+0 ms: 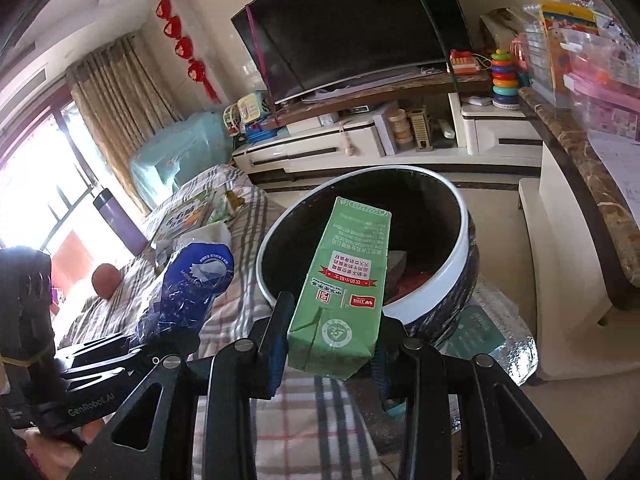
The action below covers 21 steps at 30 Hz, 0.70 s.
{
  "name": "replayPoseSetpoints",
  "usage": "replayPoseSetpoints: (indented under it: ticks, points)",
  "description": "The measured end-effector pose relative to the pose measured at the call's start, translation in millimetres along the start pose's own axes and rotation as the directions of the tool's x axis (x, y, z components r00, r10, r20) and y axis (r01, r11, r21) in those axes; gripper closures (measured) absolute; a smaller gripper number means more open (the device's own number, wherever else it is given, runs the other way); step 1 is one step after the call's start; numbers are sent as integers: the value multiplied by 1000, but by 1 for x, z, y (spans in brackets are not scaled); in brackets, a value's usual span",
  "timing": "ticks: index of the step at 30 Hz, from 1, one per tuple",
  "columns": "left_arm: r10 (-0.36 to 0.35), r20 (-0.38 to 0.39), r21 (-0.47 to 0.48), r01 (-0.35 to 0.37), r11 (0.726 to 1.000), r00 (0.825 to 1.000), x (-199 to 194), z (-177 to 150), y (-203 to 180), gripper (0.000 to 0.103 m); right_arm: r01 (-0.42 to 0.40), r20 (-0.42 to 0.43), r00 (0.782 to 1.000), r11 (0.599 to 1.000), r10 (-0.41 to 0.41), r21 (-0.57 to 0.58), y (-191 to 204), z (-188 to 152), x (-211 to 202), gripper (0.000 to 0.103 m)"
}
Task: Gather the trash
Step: 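Carry the blue bag and green juice box over the black bin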
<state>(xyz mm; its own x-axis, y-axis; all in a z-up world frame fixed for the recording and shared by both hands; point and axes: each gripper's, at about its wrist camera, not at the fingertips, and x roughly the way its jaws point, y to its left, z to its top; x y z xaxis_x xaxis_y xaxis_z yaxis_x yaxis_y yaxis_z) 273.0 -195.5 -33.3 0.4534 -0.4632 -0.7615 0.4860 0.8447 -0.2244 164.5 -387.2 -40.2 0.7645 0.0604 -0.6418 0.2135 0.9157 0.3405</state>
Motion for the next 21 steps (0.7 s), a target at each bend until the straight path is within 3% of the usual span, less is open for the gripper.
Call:
replayPoseSetpoints:
  ticks: [21]
  points:
    - [-8, -19, 40, 9, 999, 1000, 37, 29, -19, 74, 14, -25, 1000, 1000, -13, 13, -23, 18, 17, 68]
